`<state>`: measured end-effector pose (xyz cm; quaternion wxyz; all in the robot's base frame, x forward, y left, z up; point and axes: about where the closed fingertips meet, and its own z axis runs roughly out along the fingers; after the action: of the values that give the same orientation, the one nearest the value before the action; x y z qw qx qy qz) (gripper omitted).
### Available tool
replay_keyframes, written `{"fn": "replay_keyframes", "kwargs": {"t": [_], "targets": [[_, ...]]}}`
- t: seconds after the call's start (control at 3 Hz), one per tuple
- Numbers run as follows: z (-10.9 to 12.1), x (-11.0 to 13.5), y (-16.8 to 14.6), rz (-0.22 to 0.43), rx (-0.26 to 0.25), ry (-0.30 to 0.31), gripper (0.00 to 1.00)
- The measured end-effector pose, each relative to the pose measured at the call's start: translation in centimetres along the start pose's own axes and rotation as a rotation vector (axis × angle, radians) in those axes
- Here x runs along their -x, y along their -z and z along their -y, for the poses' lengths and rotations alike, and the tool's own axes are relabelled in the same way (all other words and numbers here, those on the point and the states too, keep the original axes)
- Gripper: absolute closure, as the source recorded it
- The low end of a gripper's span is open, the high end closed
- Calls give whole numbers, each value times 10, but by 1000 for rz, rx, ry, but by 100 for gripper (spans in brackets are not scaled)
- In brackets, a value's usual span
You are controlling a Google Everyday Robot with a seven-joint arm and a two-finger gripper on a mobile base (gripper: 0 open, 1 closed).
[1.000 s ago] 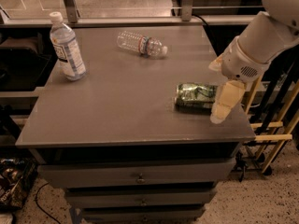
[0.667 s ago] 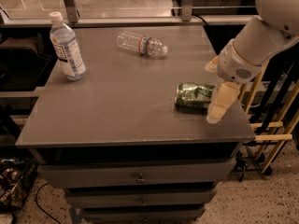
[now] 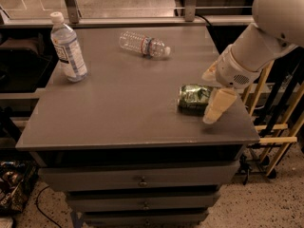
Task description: Move green can near blue plastic bottle
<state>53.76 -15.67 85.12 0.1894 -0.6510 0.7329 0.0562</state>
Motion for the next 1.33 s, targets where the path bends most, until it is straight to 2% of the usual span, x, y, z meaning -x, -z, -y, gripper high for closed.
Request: {"fn": "replay_keyframes", "kwargs": {"t": [0.33,0.67,1.0,1.33], "targets": [[0,4,-5,11,-2,17,41],[2,9,-6,50,-2,31,65],[4,17,7,100,-19,41,96],[4,17,6,97,-18,42,100]]}}
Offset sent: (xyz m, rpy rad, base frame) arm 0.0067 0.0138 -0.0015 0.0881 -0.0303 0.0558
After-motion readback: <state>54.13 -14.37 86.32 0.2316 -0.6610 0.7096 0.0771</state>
